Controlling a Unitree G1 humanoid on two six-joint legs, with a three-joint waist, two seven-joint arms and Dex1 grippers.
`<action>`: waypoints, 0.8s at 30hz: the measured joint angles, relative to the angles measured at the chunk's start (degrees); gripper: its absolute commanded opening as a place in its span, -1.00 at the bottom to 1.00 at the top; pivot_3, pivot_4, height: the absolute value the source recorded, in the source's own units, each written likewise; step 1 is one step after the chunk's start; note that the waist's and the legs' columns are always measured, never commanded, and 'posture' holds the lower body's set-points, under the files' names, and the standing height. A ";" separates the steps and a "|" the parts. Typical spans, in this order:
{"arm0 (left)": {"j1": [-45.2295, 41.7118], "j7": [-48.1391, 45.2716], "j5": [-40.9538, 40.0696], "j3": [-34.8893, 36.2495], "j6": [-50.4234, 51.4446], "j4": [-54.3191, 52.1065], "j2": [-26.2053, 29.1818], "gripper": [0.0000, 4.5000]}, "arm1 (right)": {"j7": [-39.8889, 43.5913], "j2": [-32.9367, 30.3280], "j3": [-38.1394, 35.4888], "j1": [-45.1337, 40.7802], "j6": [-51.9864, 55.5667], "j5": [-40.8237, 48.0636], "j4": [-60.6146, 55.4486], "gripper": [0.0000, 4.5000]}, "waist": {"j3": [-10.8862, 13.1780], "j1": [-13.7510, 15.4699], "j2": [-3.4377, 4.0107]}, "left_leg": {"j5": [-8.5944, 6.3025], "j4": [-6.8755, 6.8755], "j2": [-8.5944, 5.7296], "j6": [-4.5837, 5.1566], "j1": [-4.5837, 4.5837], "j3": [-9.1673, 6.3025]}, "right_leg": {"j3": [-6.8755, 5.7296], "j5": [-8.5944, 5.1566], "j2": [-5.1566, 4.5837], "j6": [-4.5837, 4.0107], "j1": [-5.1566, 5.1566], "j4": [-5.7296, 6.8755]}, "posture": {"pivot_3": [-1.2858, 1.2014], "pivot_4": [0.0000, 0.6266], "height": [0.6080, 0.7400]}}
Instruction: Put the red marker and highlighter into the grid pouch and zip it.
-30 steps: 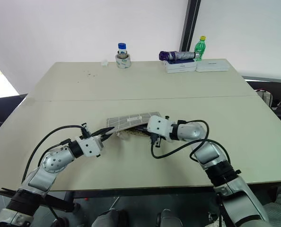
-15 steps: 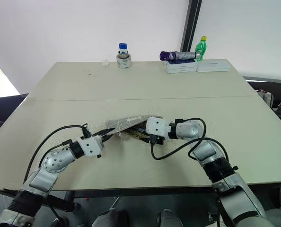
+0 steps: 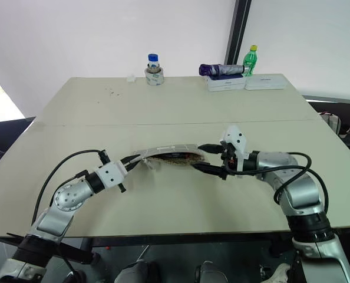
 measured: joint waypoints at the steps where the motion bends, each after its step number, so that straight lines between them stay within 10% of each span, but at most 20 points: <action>1: -0.06 -0.07 0.09 -0.08 0.19 -0.01 -0.20 -1.00 | -0.33 0.29 0.91 2.82 2.10 1.36 -1.66 0.46 | -0.03 0.08 -0.05 | -0.04 0.00 0.00 0.06 0.01 -0.05 | -0.05 0.00 0.00 0.00 0.08 -0.08 | 0.03 -0.52 1.00; 15: -4.48 -2.73 4.01 -5.17 3.91 -3.70 -1.59 -1.00 | -19.39 24.87 13.06 3.12 -9.29 -10.91 8.96 0.46 | -0.02 -0.13 -0.05 | 0.16 0.07 -0.02 -0.26 -0.06 0.01 | -0.03 0.02 0.12 -0.03 0.00 -0.03 | 0.03 -0.52 1.00; 24: -5.23 -2.82 4.60 -5.17 4.92 -3.89 -0.85 -1.00 | -20.87 25.77 12.65 0.16 -13.70 -14.00 14.99 0.46 | -0.02 -0.24 -0.05 | 0.15 0.06 -0.02 -0.25 -0.05 0.00 | -0.02 0.03 0.12 -0.03 0.00 -0.04 | 0.03 -0.52 1.00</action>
